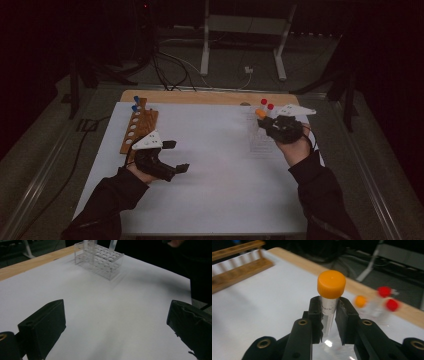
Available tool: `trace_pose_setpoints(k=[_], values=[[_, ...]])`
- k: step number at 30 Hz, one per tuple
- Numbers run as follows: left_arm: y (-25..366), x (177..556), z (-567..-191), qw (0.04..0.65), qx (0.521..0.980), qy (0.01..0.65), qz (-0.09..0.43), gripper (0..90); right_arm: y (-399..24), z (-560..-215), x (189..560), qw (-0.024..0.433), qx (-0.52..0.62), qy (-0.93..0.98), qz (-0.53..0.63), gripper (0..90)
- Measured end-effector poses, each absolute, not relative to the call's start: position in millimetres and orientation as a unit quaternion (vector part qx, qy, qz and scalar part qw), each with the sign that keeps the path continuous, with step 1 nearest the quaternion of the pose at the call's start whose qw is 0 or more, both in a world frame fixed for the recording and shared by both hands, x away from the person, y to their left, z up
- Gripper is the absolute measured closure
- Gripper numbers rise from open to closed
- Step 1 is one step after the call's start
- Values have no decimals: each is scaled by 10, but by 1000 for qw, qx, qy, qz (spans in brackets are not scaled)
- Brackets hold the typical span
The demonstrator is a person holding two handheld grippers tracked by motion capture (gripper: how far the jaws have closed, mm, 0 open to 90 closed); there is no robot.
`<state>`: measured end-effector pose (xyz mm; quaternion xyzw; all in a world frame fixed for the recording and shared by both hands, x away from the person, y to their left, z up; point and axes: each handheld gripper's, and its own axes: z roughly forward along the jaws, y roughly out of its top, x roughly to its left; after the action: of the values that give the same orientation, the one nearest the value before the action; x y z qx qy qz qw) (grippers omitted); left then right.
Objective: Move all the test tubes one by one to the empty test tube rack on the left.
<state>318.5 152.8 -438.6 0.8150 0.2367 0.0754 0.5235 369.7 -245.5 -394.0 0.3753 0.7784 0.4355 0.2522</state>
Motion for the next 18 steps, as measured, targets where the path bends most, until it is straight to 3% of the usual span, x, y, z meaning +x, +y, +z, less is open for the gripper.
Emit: trace_pose_setpoints(k=[18], values=[[1333,3178,-4301,528,823,201,57,34,-1913,-4328,3200,163,294,839,428,747]])
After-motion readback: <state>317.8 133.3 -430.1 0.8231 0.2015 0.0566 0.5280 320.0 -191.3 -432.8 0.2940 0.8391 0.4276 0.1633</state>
